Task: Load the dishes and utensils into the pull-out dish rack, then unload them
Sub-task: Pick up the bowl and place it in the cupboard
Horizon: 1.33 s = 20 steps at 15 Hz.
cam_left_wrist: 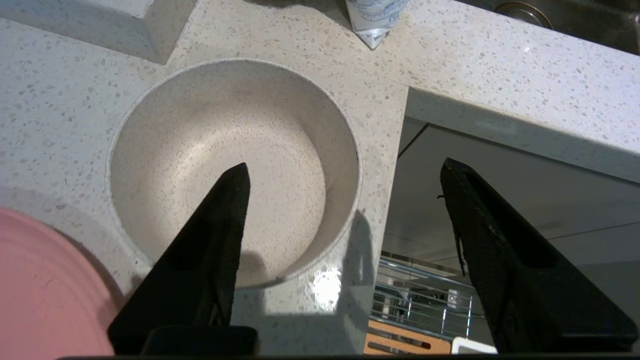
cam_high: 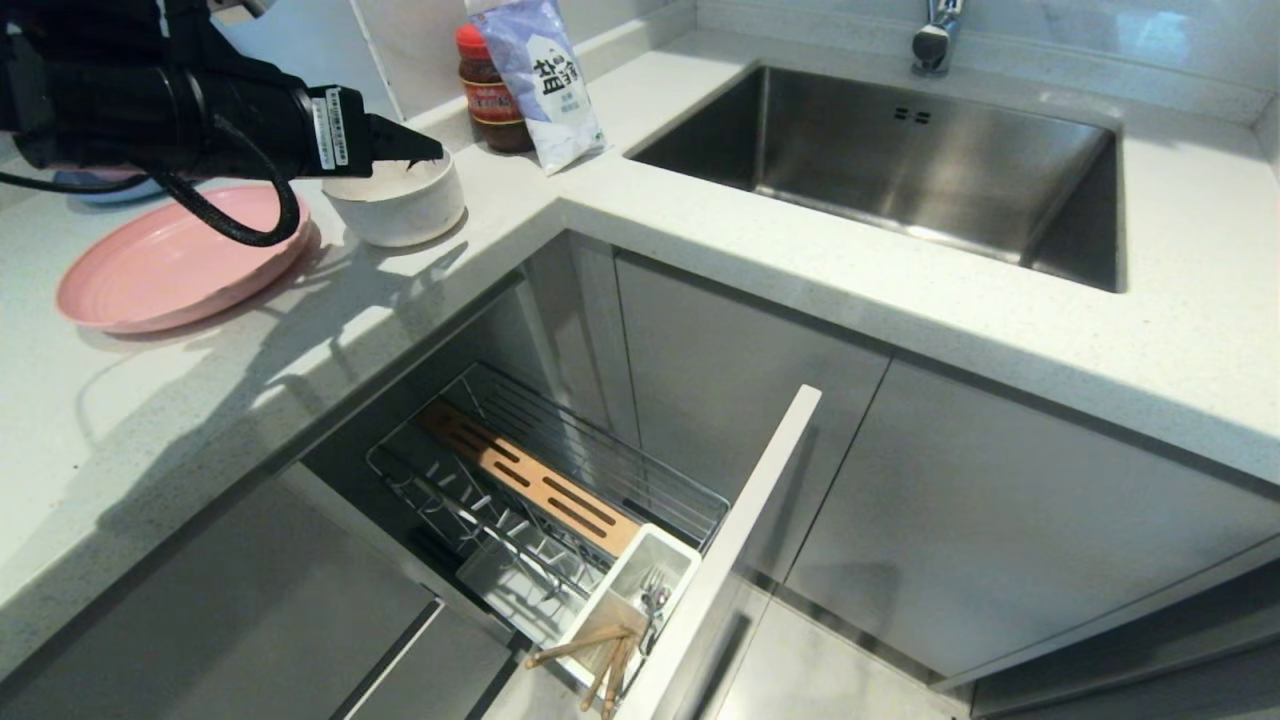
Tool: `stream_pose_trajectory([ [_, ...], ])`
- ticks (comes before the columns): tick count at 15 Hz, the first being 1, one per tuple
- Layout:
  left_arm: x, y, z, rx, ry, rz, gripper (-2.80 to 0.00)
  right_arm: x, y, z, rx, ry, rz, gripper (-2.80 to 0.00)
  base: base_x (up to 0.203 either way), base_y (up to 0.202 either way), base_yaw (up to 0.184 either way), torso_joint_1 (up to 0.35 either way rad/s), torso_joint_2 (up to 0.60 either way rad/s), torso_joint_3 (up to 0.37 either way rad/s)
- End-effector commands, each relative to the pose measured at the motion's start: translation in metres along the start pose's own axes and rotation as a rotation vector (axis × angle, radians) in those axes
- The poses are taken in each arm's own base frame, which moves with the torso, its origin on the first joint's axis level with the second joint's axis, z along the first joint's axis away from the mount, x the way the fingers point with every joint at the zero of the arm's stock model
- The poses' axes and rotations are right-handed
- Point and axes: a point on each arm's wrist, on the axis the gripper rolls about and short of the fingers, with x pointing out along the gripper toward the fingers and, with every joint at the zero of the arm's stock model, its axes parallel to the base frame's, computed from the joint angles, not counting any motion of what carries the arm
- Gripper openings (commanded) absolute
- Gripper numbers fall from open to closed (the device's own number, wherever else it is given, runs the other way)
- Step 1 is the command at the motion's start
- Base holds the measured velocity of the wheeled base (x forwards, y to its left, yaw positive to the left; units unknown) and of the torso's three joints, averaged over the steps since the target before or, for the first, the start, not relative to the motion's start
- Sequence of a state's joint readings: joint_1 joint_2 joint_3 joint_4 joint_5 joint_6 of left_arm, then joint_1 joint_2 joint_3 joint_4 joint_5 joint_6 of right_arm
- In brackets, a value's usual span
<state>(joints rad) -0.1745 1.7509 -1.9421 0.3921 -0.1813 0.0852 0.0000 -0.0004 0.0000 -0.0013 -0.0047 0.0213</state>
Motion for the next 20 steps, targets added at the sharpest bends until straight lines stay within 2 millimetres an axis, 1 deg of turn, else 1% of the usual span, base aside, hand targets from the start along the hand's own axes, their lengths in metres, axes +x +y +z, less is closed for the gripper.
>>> stream_pose_trajectory([
  [1, 0.012, 0.002, -0.006, -0.001, 0.016, -0.003, 0.00, 0.000, 0.000, 0.000, 0.000, -0.001, 0.000, -2.80, 0.000, 0.000, 0.000, 0.000, 0.00, 0.000],
  [3, 0.020, 0.003, -0.007, 0.001, 0.008, -0.002, 0.00, 0.000, 0.000, 0.000, 0.000, -0.001, 0.000, -2.80, 0.000, 0.000, 0.000, 0.000, 0.00, 0.000],
  [10, 0.034, 0.005, -0.014, 0.027, 0.026, -0.004, 0.00, 0.000, 0.000, 0.000, 0.000, -0.001, 0.000, -2.80, 0.000, 0.000, 0.000, 0.000, 0.00, 0.000],
  [13, 0.038, 0.005, -0.017, 0.036, 0.034, -0.005, 0.00, 0.000, 0.000, 0.000, 0.000, -0.001, 0.000, -2.80, 0.000, 0.000, 0.000, 0.000, 0.00, 0.000],
  [18, 0.038, 0.005, -0.017, 0.037, 0.036, -0.006, 0.00, 0.000, 0.000, 0.000, 0.000, -0.001, 0.000, -2.80, 0.000, 0.000, 0.000, 0.000, 0.00, 0.000],
  [19, 0.038, 0.005, -0.017, 0.037, 0.036, -0.006, -2.80, 0.000, 0.000, 0.000, 0.000, -0.001, 0.000, -2.80, 0.000, 0.000, 0.000, 0.000, 0.00, 0.000],
  [20, 0.038, 0.005, -0.017, 0.037, 0.034, -0.005, -2.80, 0.000, 0.000, 0.000, 0.000, -0.001, 0.000, -2.80, 0.000, 0.000, 0.000, 0.000, 0.00, 0.000],
])
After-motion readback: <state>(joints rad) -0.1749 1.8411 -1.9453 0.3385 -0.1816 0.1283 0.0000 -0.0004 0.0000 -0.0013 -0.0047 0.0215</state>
